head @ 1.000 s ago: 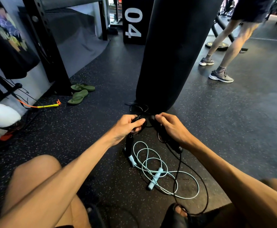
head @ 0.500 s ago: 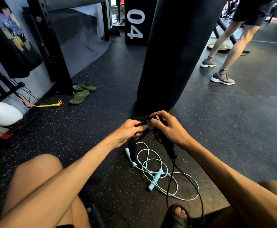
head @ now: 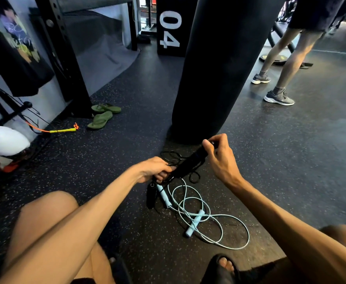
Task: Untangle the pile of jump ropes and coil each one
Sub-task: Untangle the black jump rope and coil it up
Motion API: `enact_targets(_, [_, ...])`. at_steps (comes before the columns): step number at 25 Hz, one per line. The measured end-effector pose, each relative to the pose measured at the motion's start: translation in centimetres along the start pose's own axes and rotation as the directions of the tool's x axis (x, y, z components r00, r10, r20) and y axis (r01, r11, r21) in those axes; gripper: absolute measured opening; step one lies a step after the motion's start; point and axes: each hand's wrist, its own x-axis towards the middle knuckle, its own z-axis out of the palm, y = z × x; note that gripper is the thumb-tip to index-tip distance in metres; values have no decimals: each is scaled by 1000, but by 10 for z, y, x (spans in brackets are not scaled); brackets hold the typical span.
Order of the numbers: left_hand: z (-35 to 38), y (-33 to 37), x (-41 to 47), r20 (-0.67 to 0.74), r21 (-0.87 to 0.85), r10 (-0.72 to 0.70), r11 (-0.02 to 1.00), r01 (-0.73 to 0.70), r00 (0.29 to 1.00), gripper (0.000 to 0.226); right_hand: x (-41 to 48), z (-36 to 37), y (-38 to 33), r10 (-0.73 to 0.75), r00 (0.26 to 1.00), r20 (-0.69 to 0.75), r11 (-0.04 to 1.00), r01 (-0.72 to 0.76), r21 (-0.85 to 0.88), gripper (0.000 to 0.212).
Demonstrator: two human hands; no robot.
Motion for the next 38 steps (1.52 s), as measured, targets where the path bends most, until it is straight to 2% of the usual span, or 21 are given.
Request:
enact_targets(2, [-10, -12, 3, -12, 52, -97, 994, 97, 995, 29, 9, -9, 4, 67, 992, -109, 992, -54, 117, 28])
enact_targets(3, [-16, -21, 4, -57, 112, -155, 981, 161, 986, 29, 17, -17, 8, 145, 971, -188, 972, -105, 208, 30])
enact_targets(6, [-31, -48, 6, -228, 176, -276, 932, 318, 934, 27, 40, -59, 23, 374, 856, -357, 865, -183, 467, 22])
enact_targets(7, [-35, -53, 6, -274, 168, -288, 925, 340, 918, 27, 42, -70, 33, 419, 808, -414, 861, -209, 463, 23])
enact_targets(9, [-41, -59, 5, -356, 131, -295, 924, 360, 887, 27, 41, -81, 59, 397, 750, -529, 918, -327, 224, 24])
enact_targets(10, [-45, -60, 4, -392, 107, -287, 929, 353, 874, 27, 38, -82, 71, 358, 756, -548, 924, -371, 93, 22])
enact_targets(12, [-53, -60, 2, -433, 67, -257, 947, 315, 864, 29, 30, -84, 95, 313, 816, -485, 898, -421, -130, 28])
enact_targets(15, [-61, -51, -2, -421, -44, -193, 980, 193, 886, 31, 20, -94, 118, 307, 897, -318, 766, -431, -477, 32])
enact_targets(17, [-59, -40, -5, -356, -107, -129, 990, 96, 926, 27, 15, -86, 121, 300, 937, -179, 770, -349, -533, 25])
enact_targets(20, [-47, -19, -11, -218, -78, -16, 997, -1, 976, 17, 6, -52, 93, 277, 955, 105, 860, -198, -471, 26])
enact_targets(23, [-37, -6, -15, -79, 20, 79, 997, -78, 994, 16, -2, -16, 60, 114, 910, 400, 886, 89, -455, 32])
enact_targets(24, [-34, -4, -16, -44, 30, 109, 994, -108, 993, 15, -5, -7, 47, 79, 883, 462, 900, 136, -414, 33])
enact_targets(28, [-25, -1, -20, 10, -2, 192, 981, -192, 981, 14, -7, 20, 14, 28, 745, 666, 983, 100, -153, 34])
enact_targets(30, [-21, 1, -23, 16, -42, 221, 975, -220, 975, 17, -8, 25, 6, 29, 661, 750, 994, 62, -93, 33])
enact_targets(32, [-18, 4, -24, -5, -76, 252, 965, -251, 968, 20, -10, 31, 3, 48, 611, 790, 995, 42, -93, 24])
enact_targets(33, [-17, 5, -23, -31, -82, 265, 960, -267, 964, 20, -10, 34, 3, 38, 624, 780, 995, 46, -85, 17])
enact_targets(35, [-18, 4, -20, -128, -56, 276, 957, -285, 953, 18, -10, 38, 0, 4, 717, 697, 994, 74, -83, 10])
enact_targets(38, [-21, 3, -15, -334, 124, 279, 960, -252, 900, 26, -5, 34, -7, -49, 850, 525, 975, 153, -158, 25])
